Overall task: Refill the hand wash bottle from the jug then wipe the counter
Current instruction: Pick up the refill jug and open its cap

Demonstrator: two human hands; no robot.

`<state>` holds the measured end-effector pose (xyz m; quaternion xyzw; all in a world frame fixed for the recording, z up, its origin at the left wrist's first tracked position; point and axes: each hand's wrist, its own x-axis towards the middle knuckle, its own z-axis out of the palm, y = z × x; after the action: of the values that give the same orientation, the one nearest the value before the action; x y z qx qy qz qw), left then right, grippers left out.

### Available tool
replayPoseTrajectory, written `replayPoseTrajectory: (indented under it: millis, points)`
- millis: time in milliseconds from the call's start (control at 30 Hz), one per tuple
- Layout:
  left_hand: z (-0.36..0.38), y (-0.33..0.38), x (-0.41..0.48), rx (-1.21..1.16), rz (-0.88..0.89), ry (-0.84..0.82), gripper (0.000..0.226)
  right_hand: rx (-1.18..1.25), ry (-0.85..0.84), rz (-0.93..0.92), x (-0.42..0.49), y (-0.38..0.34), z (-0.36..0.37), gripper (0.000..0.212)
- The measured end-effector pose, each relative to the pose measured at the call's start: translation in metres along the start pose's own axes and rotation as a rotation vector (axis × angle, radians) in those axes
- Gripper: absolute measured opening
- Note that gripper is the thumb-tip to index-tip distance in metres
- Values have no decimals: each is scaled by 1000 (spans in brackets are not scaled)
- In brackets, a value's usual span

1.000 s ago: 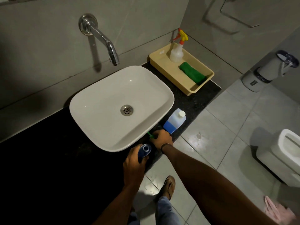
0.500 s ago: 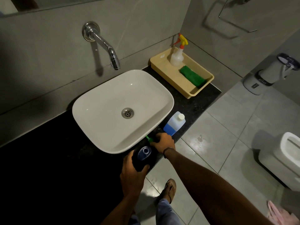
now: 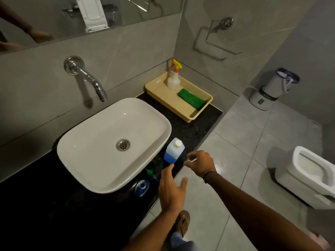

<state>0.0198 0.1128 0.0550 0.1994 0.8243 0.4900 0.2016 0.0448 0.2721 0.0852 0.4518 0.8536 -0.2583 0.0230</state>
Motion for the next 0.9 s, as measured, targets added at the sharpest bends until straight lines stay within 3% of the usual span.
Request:
replayPoseTrajectory:
  millis: [133,333,633,900]
  points:
    - [15,22,52,108,136,154,76,4,41,-109,29,-11,-32,21]
    - [35,22,88,172,171,263,69,-76,-82,-290,62,-35,-45,21]
    - [31,29,89,89,30,214,64,-302,-142,-319,80,-52,-39,39]
    - [27,16,94,77,29,143,65,-397,-222,-428,85,-59,-44,32]
